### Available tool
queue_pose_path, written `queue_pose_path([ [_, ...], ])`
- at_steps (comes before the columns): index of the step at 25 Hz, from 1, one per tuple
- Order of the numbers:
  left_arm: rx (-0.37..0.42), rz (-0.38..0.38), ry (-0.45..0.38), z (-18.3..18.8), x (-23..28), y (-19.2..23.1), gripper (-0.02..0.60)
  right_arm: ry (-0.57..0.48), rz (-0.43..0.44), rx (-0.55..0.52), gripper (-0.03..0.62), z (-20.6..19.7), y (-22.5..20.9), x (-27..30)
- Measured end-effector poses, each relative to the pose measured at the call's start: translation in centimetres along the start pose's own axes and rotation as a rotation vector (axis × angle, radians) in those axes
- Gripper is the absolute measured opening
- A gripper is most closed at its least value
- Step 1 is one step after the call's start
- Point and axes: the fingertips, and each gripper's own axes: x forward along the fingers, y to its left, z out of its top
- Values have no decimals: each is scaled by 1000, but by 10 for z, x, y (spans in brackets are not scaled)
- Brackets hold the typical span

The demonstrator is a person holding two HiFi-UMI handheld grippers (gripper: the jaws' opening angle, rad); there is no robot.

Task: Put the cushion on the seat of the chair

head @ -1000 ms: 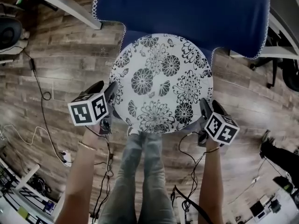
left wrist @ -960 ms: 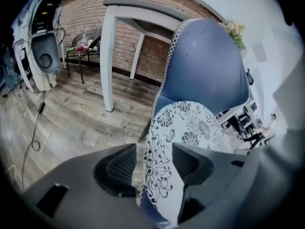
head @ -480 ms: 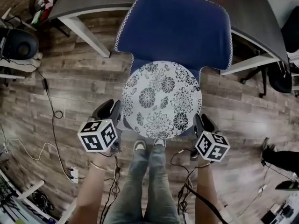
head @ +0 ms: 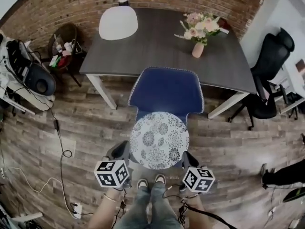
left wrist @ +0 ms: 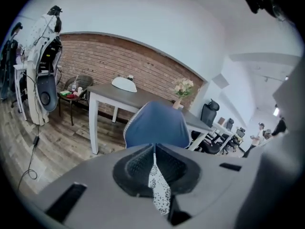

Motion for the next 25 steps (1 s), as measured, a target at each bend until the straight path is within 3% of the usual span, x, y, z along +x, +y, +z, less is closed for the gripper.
queue_pose_path([
  [5,8,-22,-94,58,-33,-23,11,-119,39,-90,5,72,33,-39],
  [11,143,11,-254,156,-70,-50,9,-278,-22,-199,3,167,39,-97],
  [15,211,-15,-389,225,-97,-77,8,-402,-48,-233,3,222,37,-140],
  [19,234,-22,-464,253,-114,-91,8,-468,-81,-246,3,250,26,-167],
  [25,237,2,-468,260,-113,-94,8,-491,-128,-241,3,259,6,-186],
])
